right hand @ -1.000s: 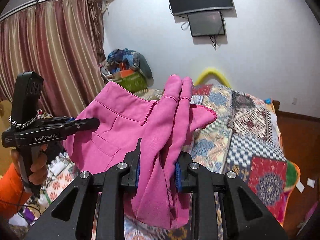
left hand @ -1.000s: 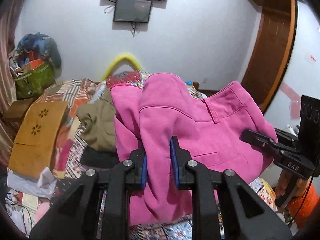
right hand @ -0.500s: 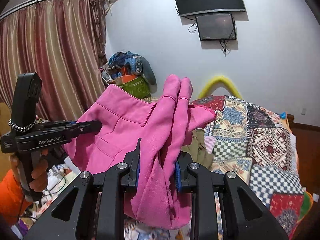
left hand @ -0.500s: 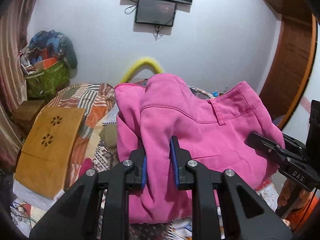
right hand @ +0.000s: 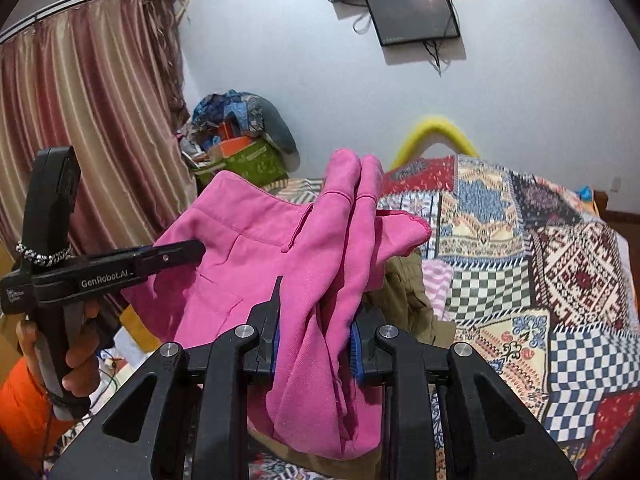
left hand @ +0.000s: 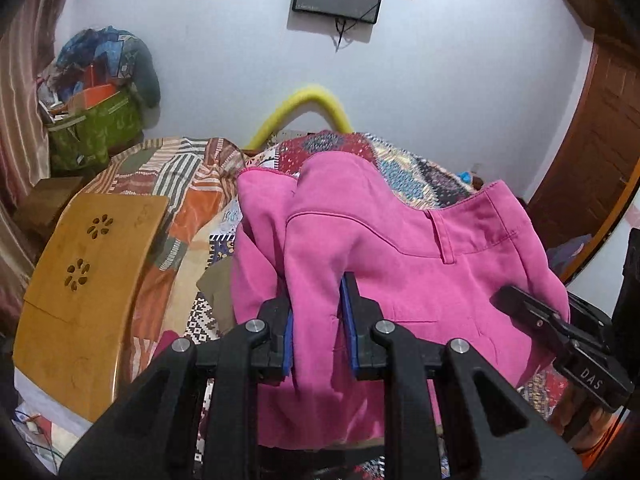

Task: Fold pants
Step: 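Lower the trousers onto the clothes stack and open both grippers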

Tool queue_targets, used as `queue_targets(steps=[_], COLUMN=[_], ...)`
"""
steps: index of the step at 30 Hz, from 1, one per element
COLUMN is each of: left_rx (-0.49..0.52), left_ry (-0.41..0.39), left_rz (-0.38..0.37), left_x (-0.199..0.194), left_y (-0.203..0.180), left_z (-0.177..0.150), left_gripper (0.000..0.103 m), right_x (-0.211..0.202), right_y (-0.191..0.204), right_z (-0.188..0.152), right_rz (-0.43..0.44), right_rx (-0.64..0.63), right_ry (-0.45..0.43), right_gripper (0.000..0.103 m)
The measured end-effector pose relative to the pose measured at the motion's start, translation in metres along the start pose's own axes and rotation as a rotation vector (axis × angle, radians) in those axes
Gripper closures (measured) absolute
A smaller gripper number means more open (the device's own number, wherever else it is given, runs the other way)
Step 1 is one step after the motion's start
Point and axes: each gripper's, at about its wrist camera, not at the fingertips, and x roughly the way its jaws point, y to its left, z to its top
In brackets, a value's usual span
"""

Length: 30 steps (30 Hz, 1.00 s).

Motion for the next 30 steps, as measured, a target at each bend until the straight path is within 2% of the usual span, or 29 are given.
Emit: queue_targets(steps=[3, 6, 9, 11, 14, 15, 17, 19, 22, 30], left_rx=[0.036, 0.053, 0.030, 0.018, -0.021, -0.032, -0.045, -0.058, -0.082, -0.105], left_ry=[-0.003, -0.004, -0.001, 0.001, 0.006, 0.008, 0.009, 0.002, -0.001, -0.116], left_rz=[0.024, 0.041, 0.040, 0.060, 0.070, 0.069, 0.084, 0.085, 0.073, 0.121], left_x=[0.009, 0.015, 0.018, 0.022, 0.026, 0.027, 0.025, 0.020, 0.008, -0.056], left_y=[-0.007, -0.010, -0.003, 0.004, 0.015, 0.018, 0.022, 0.027, 0.033, 0.032], left_z=[-0.004, -0.008, -0.013, -0.015, -0.018, -0.018, -0.019, -0.019, -0.017, -0.006], left_gripper=[0.082, 0.076, 0.065, 0.048, 0.034, 0.031, 0.018, 0.016, 0.016, 0.016], right_x=[0.008, 0.016, 0.021, 0.022, 0.024, 0.024, 0.022, 0.020, 0.009, -0.054], right_y=[-0.007, -0.017, -0.021, -0.020, -0.023, -0.024, -0.024, -0.027, -0.027, -0.014], right_z=[-0.006, -0.014, -0.020, -0.022, -0.022, -0.022, -0.020, -0.019, -0.015, 0.002], right_rz=[-0.001, 0.009, 0.002, -0.007, -0.005, -0.007, -0.028, -0.054, -0.093, -0.131], right_rx=[0.017, 0.053, 0.056, 0.049, 0.056, 0.058, 0.069, 0.071, 0.054, -0.001], right_ry=[0.020, 0.046, 0.063, 0.073, 0.079, 0.086, 0.094, 0.096, 0.086, -0.002], right_gripper=[0.080, 0.080, 0.080, 0.078, 0.075, 0.072, 0.064, 0.050, 0.044, 0.043])
